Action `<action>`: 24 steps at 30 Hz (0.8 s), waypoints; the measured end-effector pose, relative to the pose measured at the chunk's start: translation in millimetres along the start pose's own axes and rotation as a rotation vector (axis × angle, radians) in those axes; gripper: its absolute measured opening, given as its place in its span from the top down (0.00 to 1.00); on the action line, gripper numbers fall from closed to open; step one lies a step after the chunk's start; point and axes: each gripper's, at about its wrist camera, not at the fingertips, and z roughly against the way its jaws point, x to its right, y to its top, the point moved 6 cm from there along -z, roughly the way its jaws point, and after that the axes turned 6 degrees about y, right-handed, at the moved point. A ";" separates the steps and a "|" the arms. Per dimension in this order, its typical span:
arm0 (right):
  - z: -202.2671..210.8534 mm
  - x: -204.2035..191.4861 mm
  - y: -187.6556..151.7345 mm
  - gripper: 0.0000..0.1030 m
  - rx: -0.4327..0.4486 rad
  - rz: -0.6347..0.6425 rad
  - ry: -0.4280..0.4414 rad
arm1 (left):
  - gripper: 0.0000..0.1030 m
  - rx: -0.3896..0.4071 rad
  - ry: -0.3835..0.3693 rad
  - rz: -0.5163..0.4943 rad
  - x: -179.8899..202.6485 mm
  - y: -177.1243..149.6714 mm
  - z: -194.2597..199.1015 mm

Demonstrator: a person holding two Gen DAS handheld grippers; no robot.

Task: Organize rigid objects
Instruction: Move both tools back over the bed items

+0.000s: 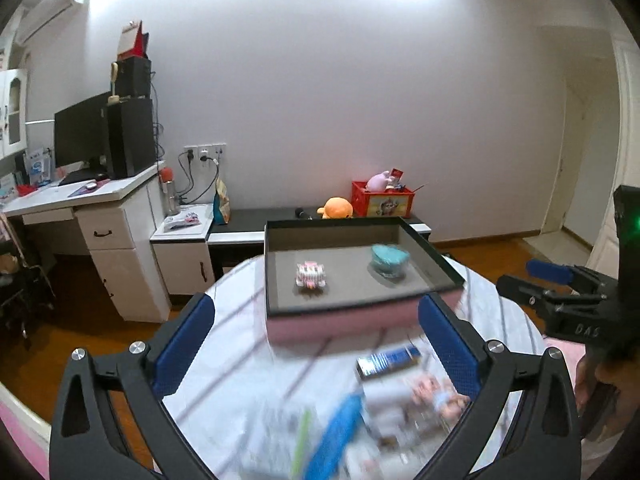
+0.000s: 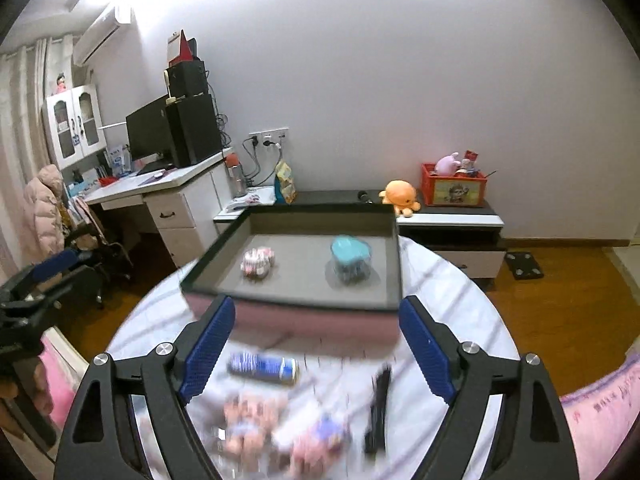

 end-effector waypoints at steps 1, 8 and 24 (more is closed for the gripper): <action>5.0 -0.3 -6.3 0.17 0.003 0.003 -0.011 | 0.00 0.002 0.004 -0.003 3.6 -9.7 9.3; 38.7 -0.9 -68.1 0.17 0.005 -0.008 -0.079 | 0.00 -0.059 0.028 -0.005 27.3 -77.0 30.1; 35.0 12.2 -123.2 0.00 -0.078 -0.040 -0.058 | 0.00 -0.186 0.066 -0.039 45.6 -145.6 -0.4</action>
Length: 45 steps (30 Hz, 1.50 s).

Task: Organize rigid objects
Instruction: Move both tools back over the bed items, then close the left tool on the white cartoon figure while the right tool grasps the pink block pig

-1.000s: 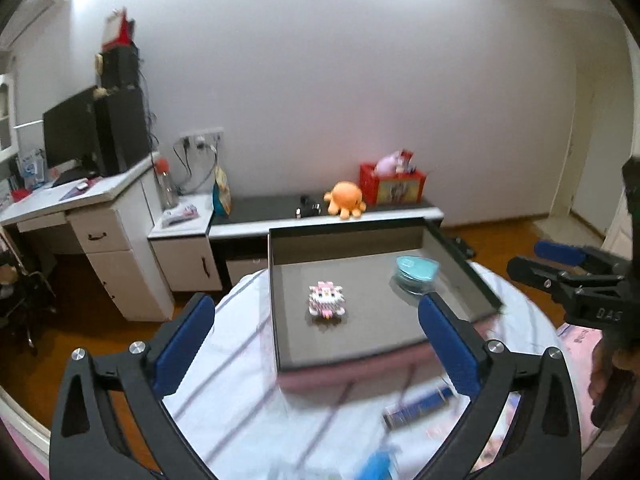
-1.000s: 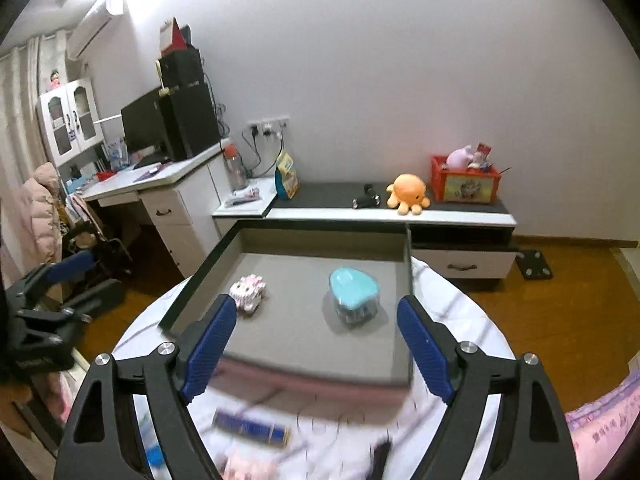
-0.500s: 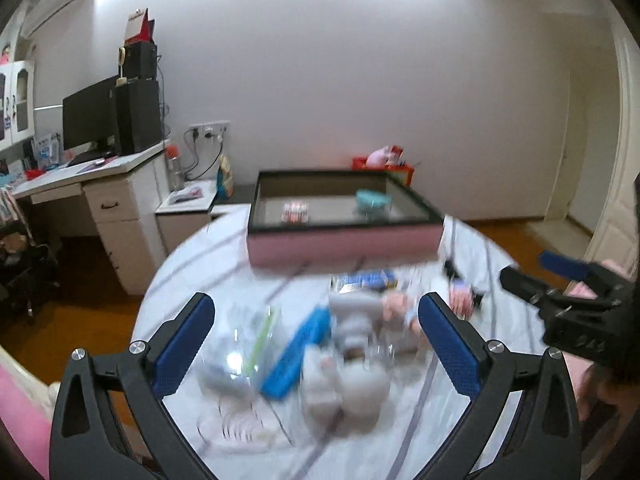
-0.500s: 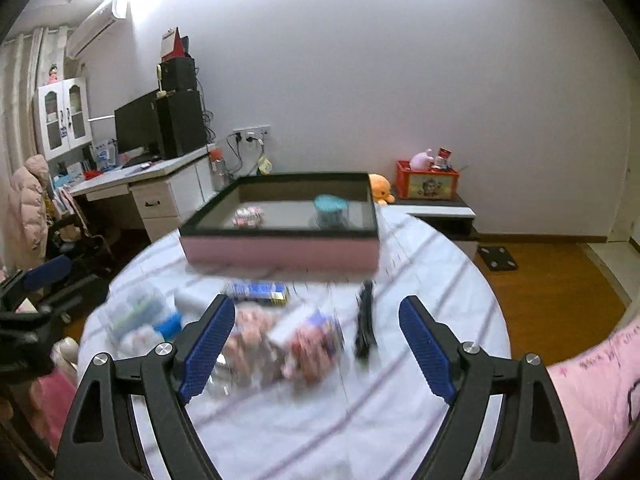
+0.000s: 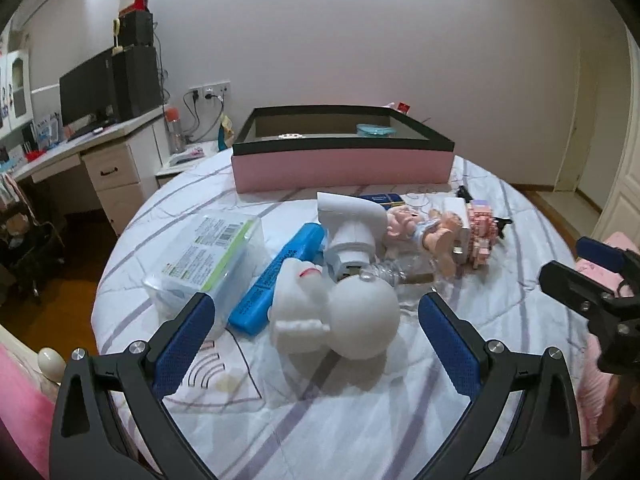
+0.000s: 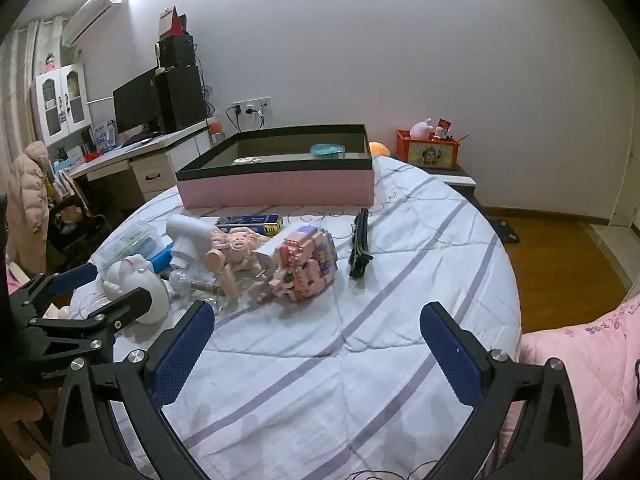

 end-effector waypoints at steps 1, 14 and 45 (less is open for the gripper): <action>-0.7 2.0 -0.3 0.00 -0.002 -0.005 -0.001 | 0.00 -0.004 0.007 -0.011 1.4 0.1 -3.5; -21.3 16.2 1.7 0.00 -0.037 -0.032 -0.022 | 0.31 -0.026 -0.060 -0.047 9.2 -2.1 -13.4; -67.5 45.3 27.9 0.04 -0.101 -0.074 -0.132 | 0.31 -0.020 -0.079 0.004 -11.8 8.6 3.3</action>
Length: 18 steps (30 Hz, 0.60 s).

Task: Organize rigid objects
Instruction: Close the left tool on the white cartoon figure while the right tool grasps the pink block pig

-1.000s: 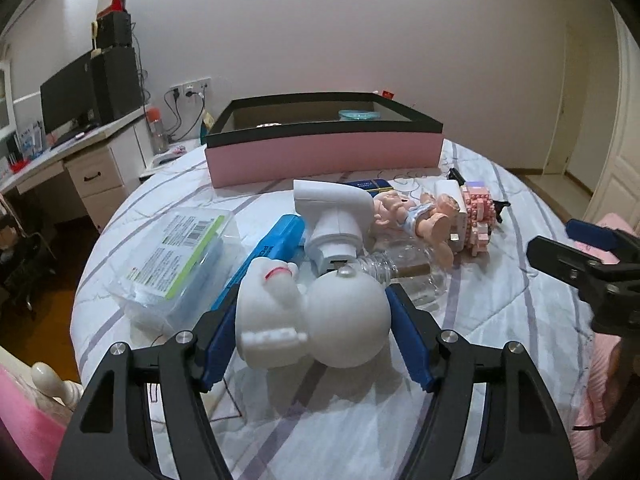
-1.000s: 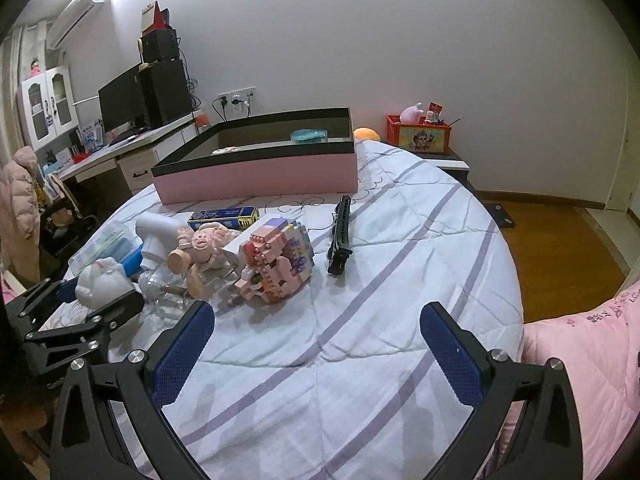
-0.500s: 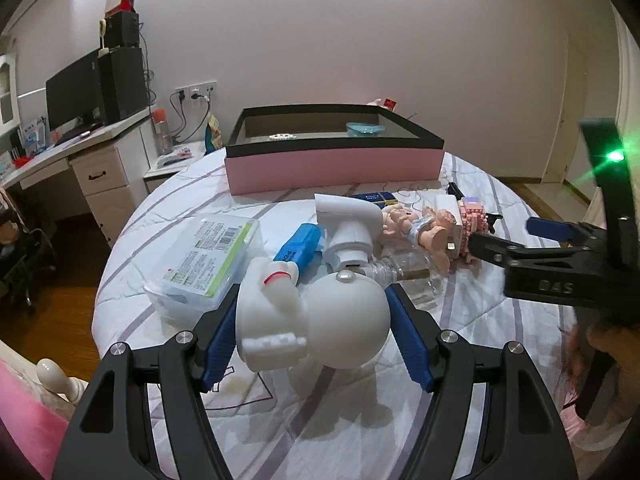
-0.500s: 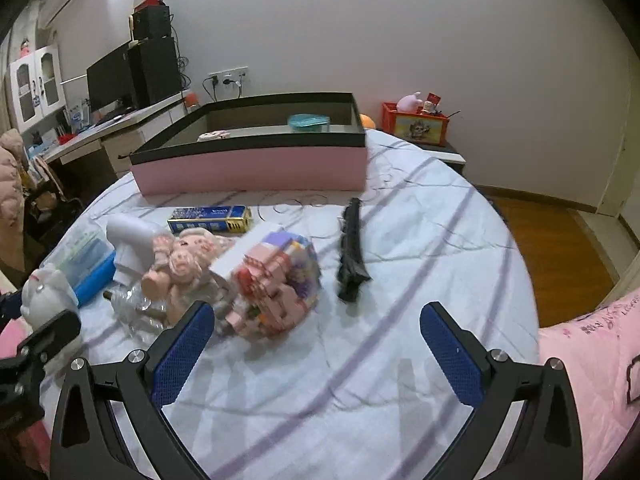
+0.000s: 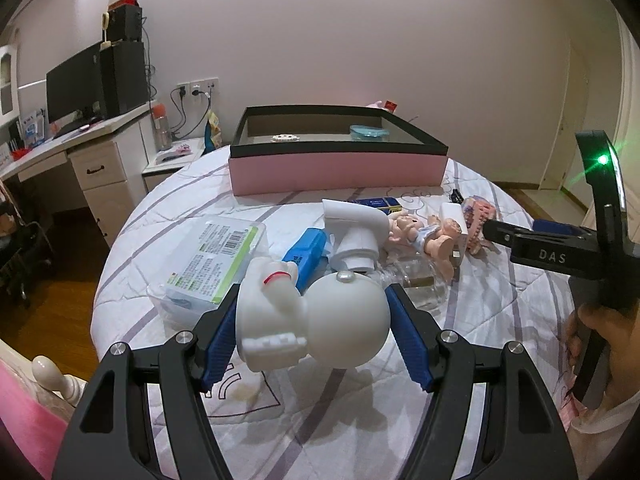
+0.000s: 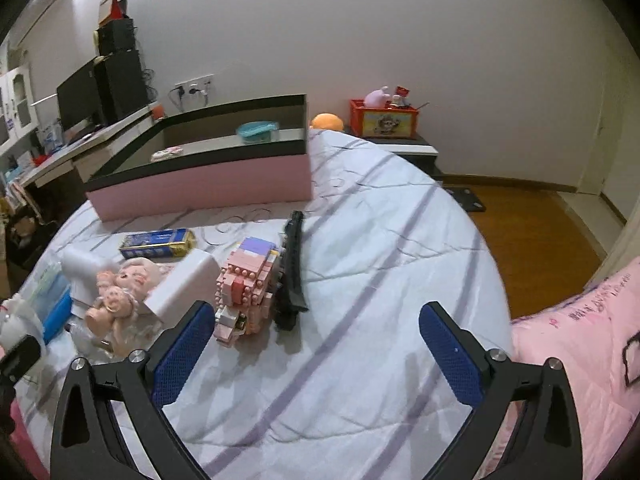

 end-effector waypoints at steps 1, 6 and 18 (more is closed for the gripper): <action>-1.3 -2.9 0.8 0.06 -0.001 0.004 0.009 | 0.31 0.000 -0.001 -0.003 0.5 0.1 -0.1; -7.1 -19.6 3.2 0.34 -0.006 0.051 0.004 | 0.31 0.000 -0.002 0.000 -0.1 0.3 0.5; -27.7 -13.9 5.2 0.56 -0.083 0.052 -0.007 | 0.31 0.001 -0.002 0.000 -1.2 2.9 -2.2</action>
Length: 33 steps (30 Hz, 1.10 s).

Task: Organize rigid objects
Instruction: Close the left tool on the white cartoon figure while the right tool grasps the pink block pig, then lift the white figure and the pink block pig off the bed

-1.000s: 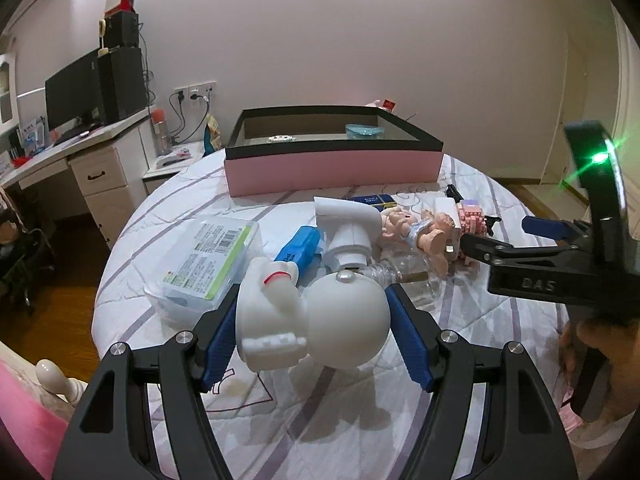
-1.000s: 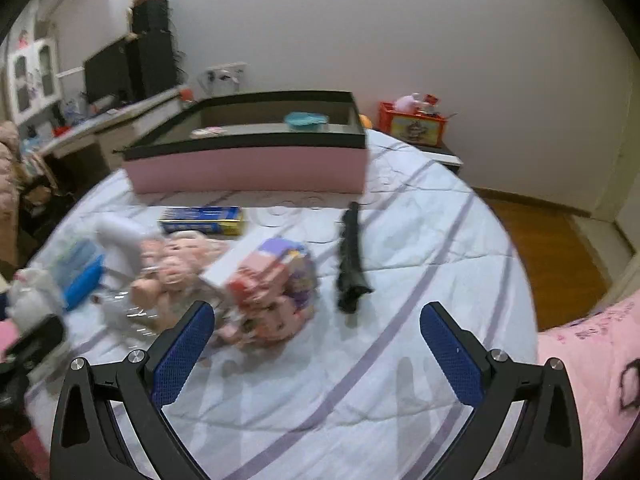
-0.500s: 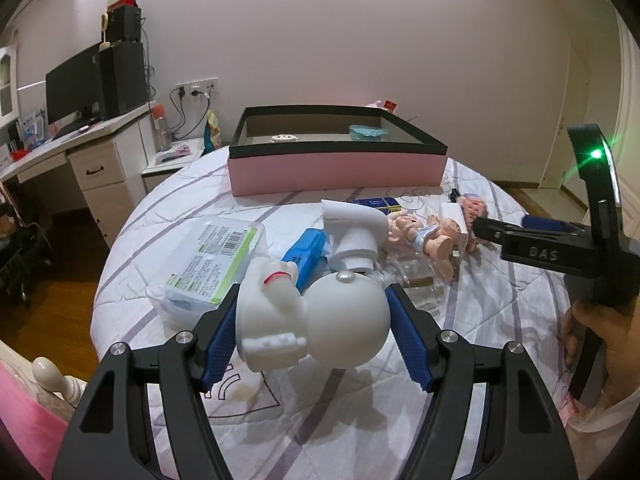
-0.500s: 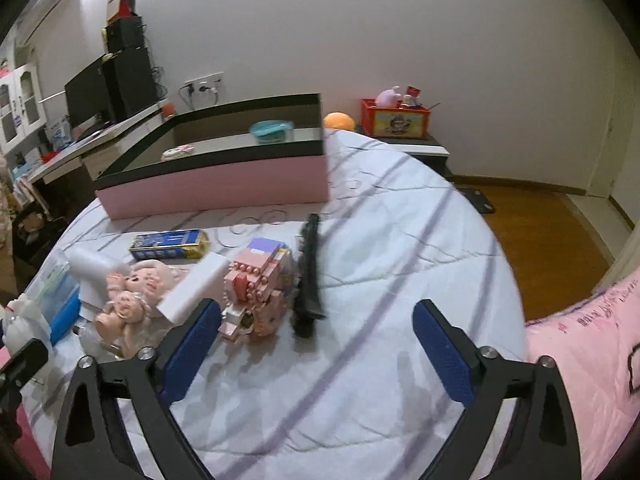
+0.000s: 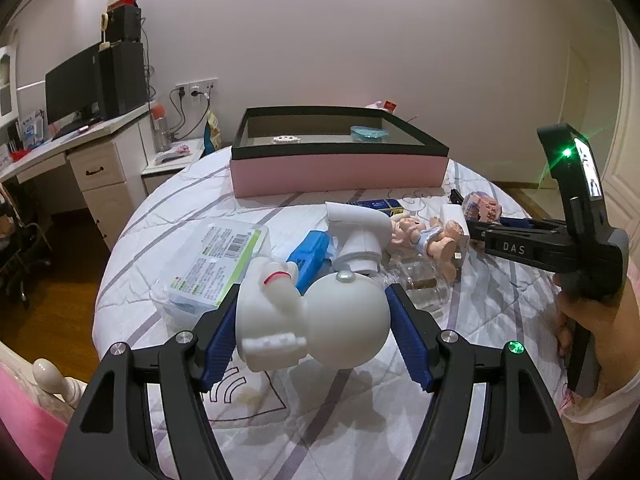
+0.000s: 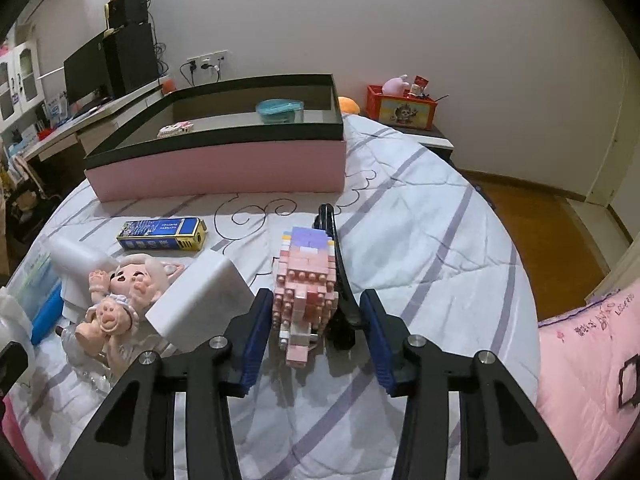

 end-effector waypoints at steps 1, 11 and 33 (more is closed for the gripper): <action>-1.5 -0.4 0.8 0.60 -0.004 -0.001 0.012 | 0.31 -0.002 -0.002 0.001 -0.1 0.8 -0.9; 17.4 2.9 -12.0 0.62 0.011 -0.014 0.115 | 0.31 -0.007 -0.011 -0.012 3.6 0.8 -1.9; 45.5 -5.0 -24.5 0.56 0.013 0.055 0.067 | 0.31 -0.027 -0.032 -0.015 13.1 -1.8 -6.9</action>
